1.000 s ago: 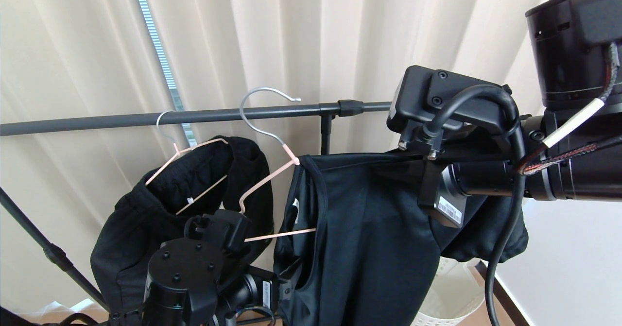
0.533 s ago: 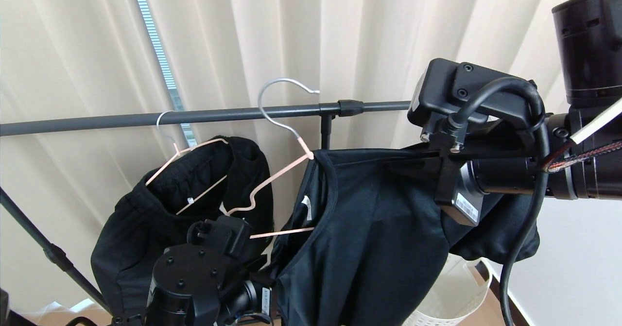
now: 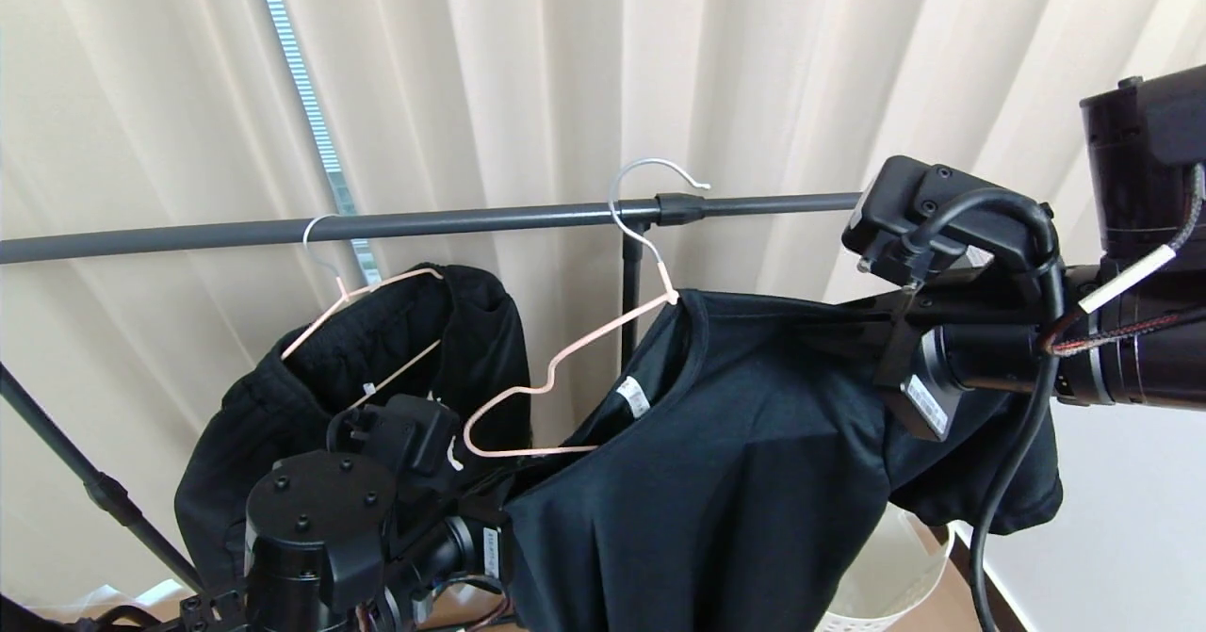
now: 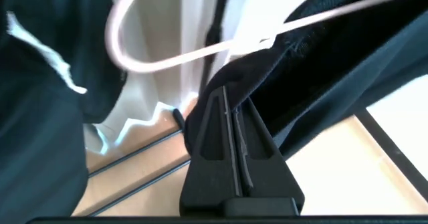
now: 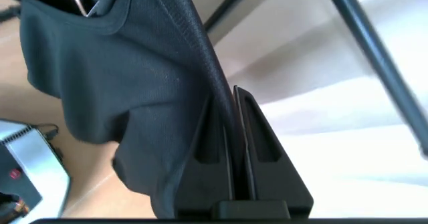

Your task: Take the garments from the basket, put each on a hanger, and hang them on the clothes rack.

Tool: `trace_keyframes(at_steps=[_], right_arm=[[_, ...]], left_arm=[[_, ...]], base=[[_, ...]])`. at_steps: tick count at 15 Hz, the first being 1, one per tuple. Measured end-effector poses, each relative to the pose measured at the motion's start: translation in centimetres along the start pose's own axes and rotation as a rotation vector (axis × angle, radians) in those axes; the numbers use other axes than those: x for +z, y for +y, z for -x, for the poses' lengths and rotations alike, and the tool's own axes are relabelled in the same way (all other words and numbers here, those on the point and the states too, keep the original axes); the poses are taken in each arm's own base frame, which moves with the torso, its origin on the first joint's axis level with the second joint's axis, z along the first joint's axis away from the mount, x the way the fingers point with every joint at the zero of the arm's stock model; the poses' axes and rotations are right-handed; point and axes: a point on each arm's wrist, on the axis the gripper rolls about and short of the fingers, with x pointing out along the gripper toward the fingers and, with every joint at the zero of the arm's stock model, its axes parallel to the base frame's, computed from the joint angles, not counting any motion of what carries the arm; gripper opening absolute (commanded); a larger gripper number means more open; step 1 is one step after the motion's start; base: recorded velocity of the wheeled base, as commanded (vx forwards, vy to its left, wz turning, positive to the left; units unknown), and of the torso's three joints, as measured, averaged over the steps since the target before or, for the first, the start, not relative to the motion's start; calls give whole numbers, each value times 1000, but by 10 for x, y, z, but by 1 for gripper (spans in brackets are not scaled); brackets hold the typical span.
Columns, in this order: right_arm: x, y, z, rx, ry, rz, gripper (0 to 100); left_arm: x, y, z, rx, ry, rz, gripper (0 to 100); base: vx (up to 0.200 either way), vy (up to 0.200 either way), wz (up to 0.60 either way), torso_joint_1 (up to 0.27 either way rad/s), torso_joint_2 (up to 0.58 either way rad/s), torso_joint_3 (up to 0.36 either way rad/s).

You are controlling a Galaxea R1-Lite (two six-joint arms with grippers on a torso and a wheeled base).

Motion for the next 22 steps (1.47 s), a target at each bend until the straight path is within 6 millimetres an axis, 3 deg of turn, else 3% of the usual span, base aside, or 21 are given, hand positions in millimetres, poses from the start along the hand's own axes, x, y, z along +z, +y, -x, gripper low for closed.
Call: trace_keyframes(at_steps=[12,22], right_arm=[[-57,15,30,75,-108,-119,0],[-75,16,30,62,-61,-89,0]], left_arm=[[3,15,-9,36,-14,30,0],[17,25,-1,37,-81,52,0]], base=[[0,0,0,0,0,0],[0,0,0,0,0,0]])
